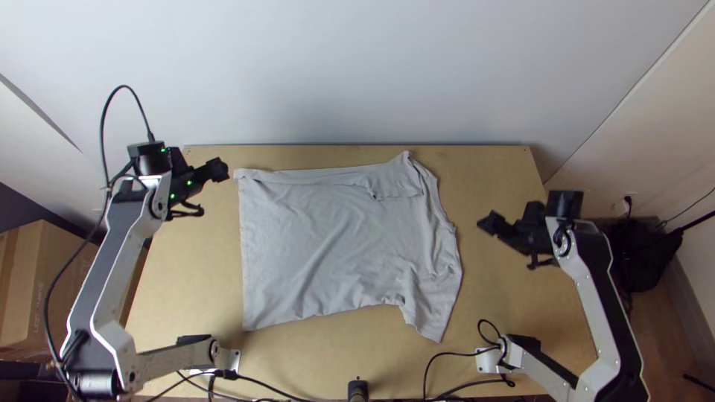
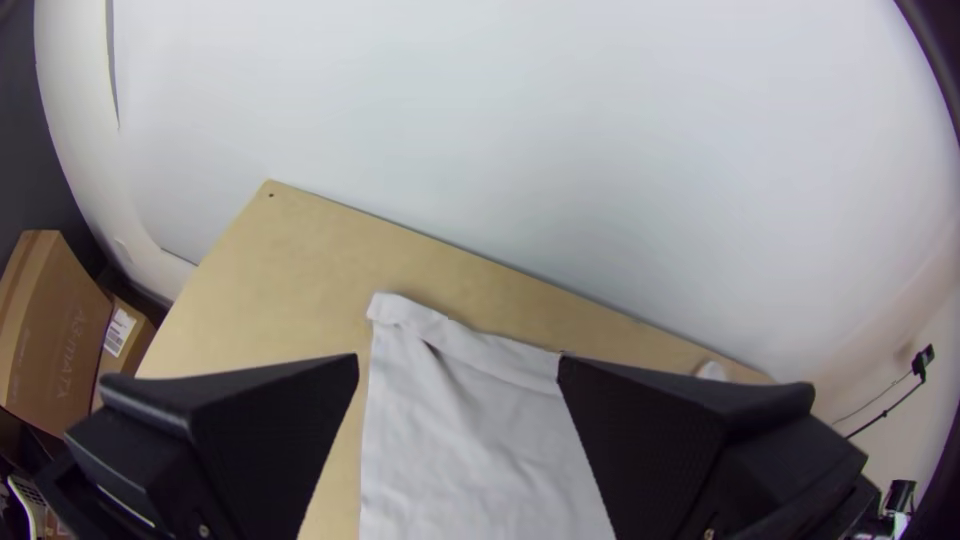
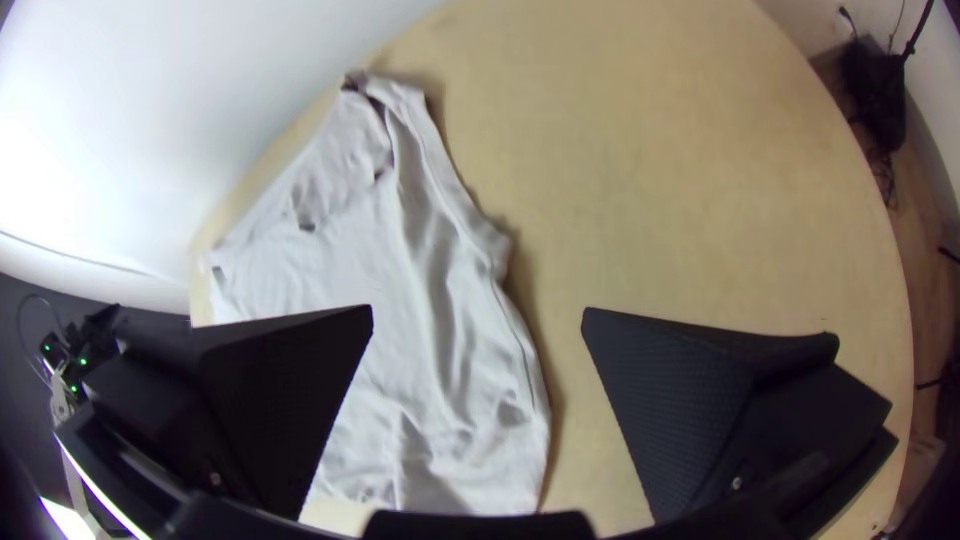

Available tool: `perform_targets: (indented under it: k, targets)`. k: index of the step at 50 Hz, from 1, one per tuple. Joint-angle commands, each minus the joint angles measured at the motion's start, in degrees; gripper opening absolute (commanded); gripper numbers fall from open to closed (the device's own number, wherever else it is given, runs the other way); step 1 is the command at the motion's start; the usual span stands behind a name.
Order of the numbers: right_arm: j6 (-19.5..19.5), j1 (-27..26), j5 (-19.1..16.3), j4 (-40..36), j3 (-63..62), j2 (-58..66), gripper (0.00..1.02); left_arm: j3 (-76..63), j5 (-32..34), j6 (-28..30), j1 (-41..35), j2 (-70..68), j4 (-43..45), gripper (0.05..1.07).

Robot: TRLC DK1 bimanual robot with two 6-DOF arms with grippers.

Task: Fold the t-shirt

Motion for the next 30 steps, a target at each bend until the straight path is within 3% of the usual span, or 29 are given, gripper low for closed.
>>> perform_targets:
  k: [1, 19, 27, 30]
  targets:
    - [-3.1, 0.2, -0.5, -2.8, -4.2, -2.6, 0.90, -4.6, 0.8, -1.3, -1.2, -6.3, -2.0, 1.02]
    - [-1.4, 2.7, -0.5, -5.1, -10.4, 3.6, 0.89, -14.0, 1.3, -1.7, -3.2, -19.9, -8.1, 1.02]
    - [-2.0, 4.4, -0.5, -4.7, -12.1, 6.2, 0.74, -17.0, 1.8, -0.9, -3.2, -24.2, -9.9, 1.02]
    - [-2.1, 5.2, -0.4, -3.9, -12.7, 7.6, 0.74, -18.0, 1.8, -0.7, -3.2, -25.3, -10.1, 1.02]
